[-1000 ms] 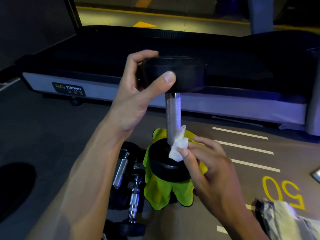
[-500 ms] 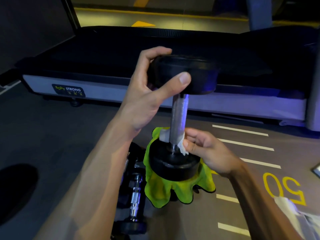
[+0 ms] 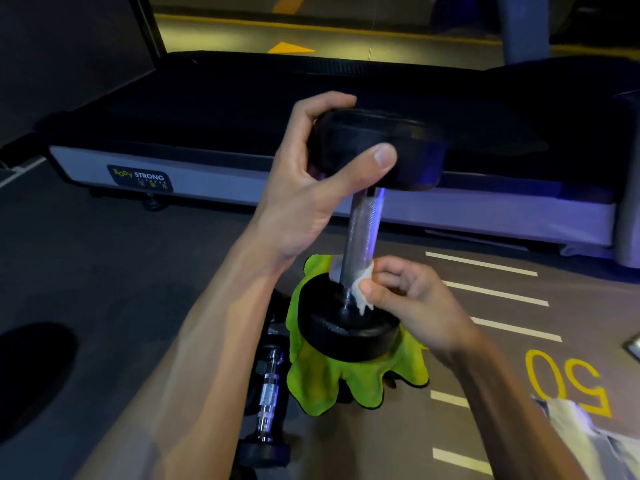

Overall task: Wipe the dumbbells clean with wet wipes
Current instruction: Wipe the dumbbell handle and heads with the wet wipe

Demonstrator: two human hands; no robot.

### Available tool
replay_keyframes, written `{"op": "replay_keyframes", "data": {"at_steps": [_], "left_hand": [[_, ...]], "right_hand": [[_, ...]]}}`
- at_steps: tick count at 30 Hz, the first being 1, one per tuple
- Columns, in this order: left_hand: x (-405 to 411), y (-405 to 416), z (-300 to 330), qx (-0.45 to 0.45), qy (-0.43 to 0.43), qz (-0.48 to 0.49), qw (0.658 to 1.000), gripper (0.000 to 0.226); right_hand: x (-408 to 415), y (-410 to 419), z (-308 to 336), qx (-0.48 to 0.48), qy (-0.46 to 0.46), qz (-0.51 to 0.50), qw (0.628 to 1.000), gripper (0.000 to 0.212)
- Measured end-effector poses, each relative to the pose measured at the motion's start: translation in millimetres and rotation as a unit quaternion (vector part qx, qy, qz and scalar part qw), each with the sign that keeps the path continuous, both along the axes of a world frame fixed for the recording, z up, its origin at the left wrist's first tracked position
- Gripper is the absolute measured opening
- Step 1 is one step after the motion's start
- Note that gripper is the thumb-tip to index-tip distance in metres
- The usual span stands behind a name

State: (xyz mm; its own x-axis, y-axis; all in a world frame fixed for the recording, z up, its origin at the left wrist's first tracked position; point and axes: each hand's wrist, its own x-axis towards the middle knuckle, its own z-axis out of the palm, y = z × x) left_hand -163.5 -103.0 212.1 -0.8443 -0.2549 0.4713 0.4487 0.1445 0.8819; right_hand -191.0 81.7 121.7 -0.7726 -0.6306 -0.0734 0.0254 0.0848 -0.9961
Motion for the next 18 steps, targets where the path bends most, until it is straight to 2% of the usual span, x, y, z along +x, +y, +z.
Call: {"op": "replay_keyframes", "data": {"at_steps": [3,4,6,8,9,10,12,14,17,18], "left_hand": [[1,1,1,0.001,-0.004,-0.002,1.0,0.063],[1,1,1,0.003,-0.005,-0.001,1.0,0.063],[1,-1,0,0.013,-0.003,0.002,1.0,0.062],[2,-3,-1,0.022,0.001,0.004,1.0,0.061],[2,-3,-1,0.024,0.002,0.005,1.0,0.061],[3,-2,0,0.023,0.003,0.007,1.0,0.062],[3,3,0,0.012,0.006,0.018,1.0,0.063],[2,9,0,0.001,0.012,0.039,0.999,0.064],[2,15,-1,-0.027,0.023,0.097,0.995,0.062],[3,17,-1,-0.038,0.025,0.12,0.992,0.062]], "right_hand": [[-21,0,-13,-0.056,-0.065,0.109,0.99,0.072],[-24,-1,-15,-0.06,-0.066,0.123,0.988,0.074],[-19,-2,-13,-0.061,-0.051,0.1,0.992,0.056],[1,-3,-9,-0.037,-0.022,0.003,0.999,0.036],[15,-5,-6,0.008,0.024,-0.067,0.997,0.032],[28,-9,-2,0.082,0.084,-0.148,0.982,0.03],[50,-19,9,0.214,0.206,-0.255,0.92,0.027],[59,-28,17,0.242,0.255,-0.281,0.893,0.026],[62,-32,15,0.252,0.287,-0.28,0.881,0.026],[59,-30,15,0.247,0.285,-0.263,0.888,0.028]]}}
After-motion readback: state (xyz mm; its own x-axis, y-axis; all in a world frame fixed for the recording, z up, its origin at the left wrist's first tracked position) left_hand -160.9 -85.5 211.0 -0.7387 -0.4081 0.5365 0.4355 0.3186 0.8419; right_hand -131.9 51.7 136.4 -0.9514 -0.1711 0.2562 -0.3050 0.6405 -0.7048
